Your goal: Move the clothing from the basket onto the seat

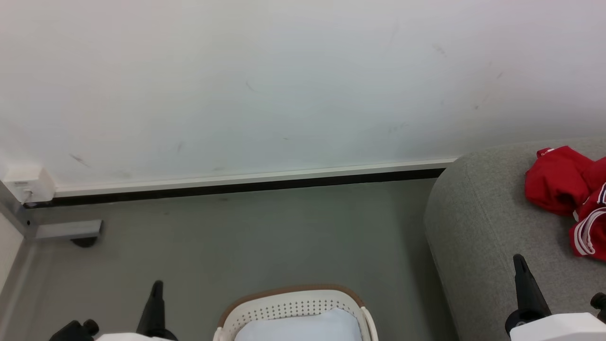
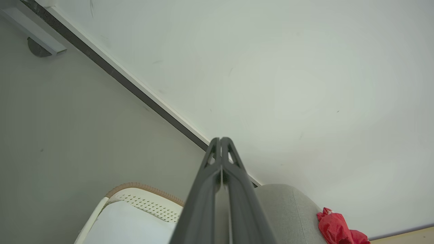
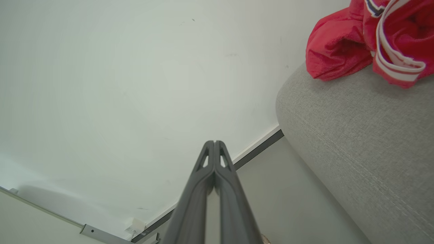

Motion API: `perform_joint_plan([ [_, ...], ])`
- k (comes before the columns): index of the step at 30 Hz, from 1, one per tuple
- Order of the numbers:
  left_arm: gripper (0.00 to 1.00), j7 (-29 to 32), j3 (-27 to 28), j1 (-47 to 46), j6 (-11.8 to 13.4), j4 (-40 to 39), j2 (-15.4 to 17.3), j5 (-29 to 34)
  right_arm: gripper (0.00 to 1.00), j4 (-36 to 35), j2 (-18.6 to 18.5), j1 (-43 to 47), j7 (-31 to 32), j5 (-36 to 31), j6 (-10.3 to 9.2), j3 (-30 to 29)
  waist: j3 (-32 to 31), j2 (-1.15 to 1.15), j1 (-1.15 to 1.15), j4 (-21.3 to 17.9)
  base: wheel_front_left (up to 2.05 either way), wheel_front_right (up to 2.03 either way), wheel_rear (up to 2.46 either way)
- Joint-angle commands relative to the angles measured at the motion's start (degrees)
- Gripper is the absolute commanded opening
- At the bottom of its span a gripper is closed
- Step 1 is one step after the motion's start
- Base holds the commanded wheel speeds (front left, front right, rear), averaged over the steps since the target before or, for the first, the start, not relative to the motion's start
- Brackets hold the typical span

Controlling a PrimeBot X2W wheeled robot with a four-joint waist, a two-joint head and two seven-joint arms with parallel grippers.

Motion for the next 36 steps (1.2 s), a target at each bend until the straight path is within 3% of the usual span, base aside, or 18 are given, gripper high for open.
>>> perform_joint_plan([
  [1,0.0,0.4,0.4,-1.4,-0.4,-0.7,0.3,-1.7,0.0,-1.0,-0.2,-1.0,0.2,1.4,-0.04,-0.5,0.0,0.0,-0.01,0.0,0.0,0.0,0.0],
  [36,0.0,6.1,2.4,-2.9,-1.9,-0.9,0.5,-23.3,0.0,-1.8,1.2,-0.9,6.1,19.7,-0.07,-5.3,0.6,0.0,-0.01,1.9,0.0,0.0,0.0],
])
